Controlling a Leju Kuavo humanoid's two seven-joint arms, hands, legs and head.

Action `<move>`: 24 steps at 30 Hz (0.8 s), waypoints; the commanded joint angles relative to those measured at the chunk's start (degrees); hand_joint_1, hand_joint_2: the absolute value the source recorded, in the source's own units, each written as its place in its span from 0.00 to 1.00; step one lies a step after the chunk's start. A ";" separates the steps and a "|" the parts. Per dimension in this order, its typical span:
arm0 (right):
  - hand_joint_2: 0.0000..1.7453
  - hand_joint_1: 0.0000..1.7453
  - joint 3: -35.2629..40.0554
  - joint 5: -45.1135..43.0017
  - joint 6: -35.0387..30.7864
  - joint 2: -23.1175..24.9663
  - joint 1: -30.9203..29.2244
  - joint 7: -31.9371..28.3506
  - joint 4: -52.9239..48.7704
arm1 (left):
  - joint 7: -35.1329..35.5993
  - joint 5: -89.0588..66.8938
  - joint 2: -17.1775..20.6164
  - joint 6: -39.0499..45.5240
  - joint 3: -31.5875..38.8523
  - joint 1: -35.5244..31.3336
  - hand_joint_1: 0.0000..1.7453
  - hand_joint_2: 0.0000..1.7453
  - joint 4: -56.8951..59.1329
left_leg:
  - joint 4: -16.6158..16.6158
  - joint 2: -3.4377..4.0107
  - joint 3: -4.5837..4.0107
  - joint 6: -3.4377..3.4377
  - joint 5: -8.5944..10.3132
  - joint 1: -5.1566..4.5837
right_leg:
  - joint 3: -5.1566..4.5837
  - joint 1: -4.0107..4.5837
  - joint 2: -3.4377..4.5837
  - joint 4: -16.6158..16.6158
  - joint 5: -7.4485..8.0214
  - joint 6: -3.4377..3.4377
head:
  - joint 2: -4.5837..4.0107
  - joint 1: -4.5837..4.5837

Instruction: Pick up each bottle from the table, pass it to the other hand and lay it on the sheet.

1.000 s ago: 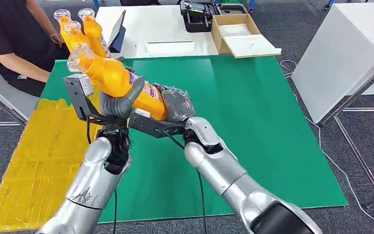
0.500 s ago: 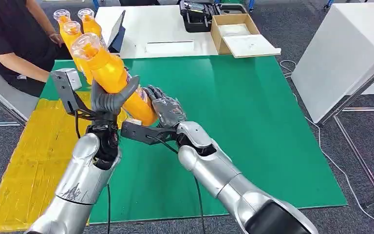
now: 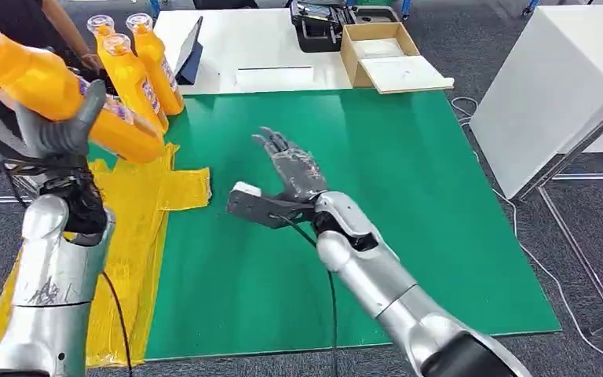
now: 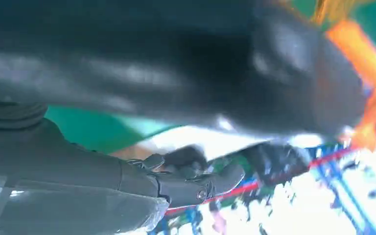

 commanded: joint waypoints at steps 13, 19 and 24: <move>0.00 0.00 -15.22 1.25 0.09 -10.20 9.30 0.13 -21.97 | -1.11 -29.67 3.66 1.73 -7.12 -2.20 1.00 1.00 10.13 | 0.00 -0.49 0.16 -0.22 -0.02 0.00 | 0.28 0.02 -0.55 -0.03 -0.16 -0.06 | 0.00 -0.02; 0.00 0.00 -18.47 -0.94 -0.55 -13.45 12.77 -2.47 -27.28 | -3.19 -49.58 4.44 7.97 -17.67 -2.68 1.00 1.00 28.66 | -0.10 -0.48 0.30 -0.19 0.02 -0.11 | 0.39 -0.05 -0.50 -0.13 -0.10 -0.02 | 0.00 0.00; 0.00 0.00 -19.29 -1.91 0.26 -13.90 14.12 -2.65 -31.40 | -1.48 -61.84 4.76 10.64 -21.02 -2.79 1.00 1.00 34.97 | -0.10 -0.19 0.24 -0.16 -0.03 -0.15 | 0.28 -0.07 -0.25 -0.10 -0.08 -0.04 | 0.00 0.00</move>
